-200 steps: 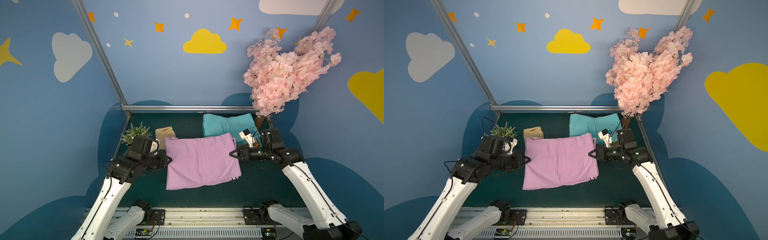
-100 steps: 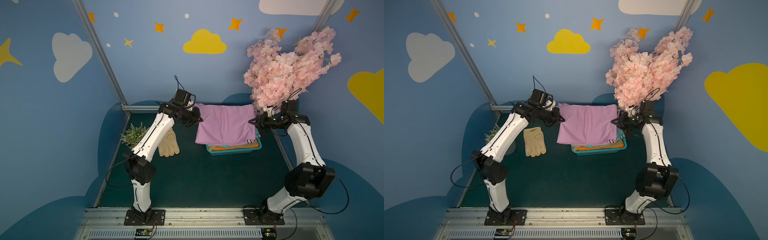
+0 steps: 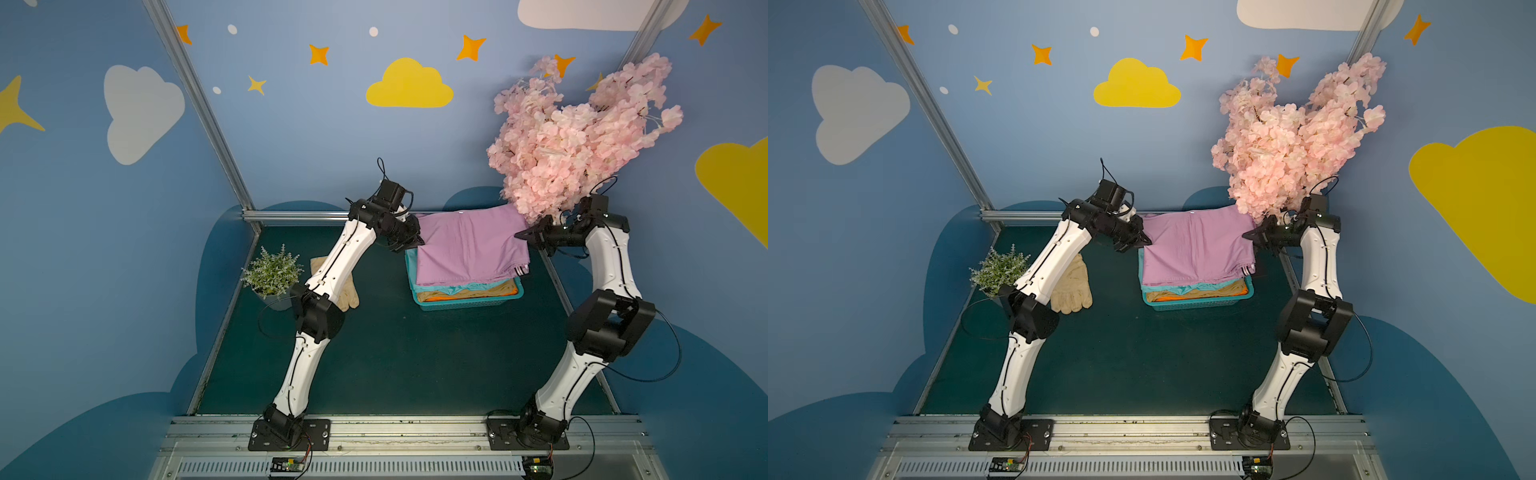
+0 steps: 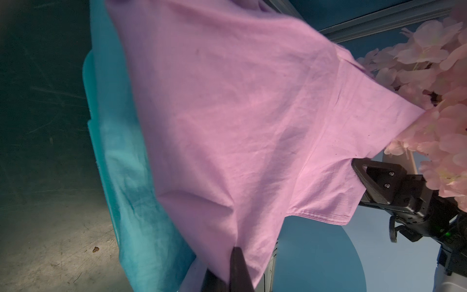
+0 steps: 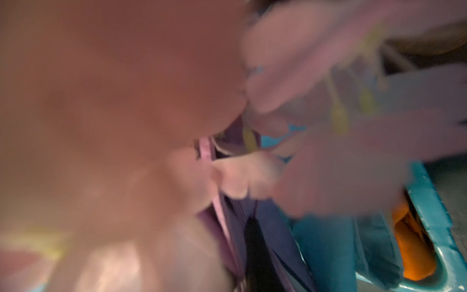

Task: Put the folded long pants in the basket
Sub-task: Place the long pant in the basket.

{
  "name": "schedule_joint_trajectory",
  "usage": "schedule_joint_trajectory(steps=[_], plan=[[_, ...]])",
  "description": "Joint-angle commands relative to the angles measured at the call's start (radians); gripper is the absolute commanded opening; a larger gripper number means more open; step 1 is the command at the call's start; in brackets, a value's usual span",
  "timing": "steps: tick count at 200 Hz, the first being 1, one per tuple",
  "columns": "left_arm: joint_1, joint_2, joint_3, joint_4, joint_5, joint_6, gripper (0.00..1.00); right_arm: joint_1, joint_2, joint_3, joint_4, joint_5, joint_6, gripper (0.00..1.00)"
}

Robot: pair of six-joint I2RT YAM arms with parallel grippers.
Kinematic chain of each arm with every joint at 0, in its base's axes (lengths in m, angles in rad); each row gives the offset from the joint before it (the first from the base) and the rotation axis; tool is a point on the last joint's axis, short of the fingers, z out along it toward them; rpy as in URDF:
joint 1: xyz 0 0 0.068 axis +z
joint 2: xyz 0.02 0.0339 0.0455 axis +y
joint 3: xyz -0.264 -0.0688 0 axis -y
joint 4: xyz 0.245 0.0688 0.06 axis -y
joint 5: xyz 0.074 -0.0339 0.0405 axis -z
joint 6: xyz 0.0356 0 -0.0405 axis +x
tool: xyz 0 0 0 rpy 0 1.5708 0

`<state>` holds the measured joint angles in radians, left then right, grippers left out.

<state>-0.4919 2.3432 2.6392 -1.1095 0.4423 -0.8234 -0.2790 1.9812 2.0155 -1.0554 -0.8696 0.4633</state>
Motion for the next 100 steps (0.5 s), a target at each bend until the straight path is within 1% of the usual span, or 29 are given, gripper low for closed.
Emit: schedule_joint_trajectory(steps=[1,15,41,68,87,100], plan=[[0.006,0.022,-0.017,-0.049,0.016,0.012,0.03,-0.009,0.041,0.042,-0.003,0.008,-0.01,0.0],[0.011,0.027,-0.033,-0.049,-0.006,0.023,0.03,0.0,0.06,0.046,-0.009,0.035,-0.022,0.0],[0.018,0.045,-0.051,-0.05,-0.012,0.032,0.03,0.009,0.098,0.048,-0.017,0.071,-0.032,0.0],[0.017,0.06,-0.065,-0.05,-0.043,0.056,0.03,0.022,0.148,0.067,-0.018,0.067,-0.044,0.0],[0.022,0.079,-0.067,-0.049,-0.027,0.072,0.03,0.021,0.188,0.096,-0.023,0.049,-0.045,0.0],[0.021,0.084,-0.075,-0.032,-0.03,0.093,0.07,0.024,0.207,0.103,-0.026,0.066,-0.049,0.0]])
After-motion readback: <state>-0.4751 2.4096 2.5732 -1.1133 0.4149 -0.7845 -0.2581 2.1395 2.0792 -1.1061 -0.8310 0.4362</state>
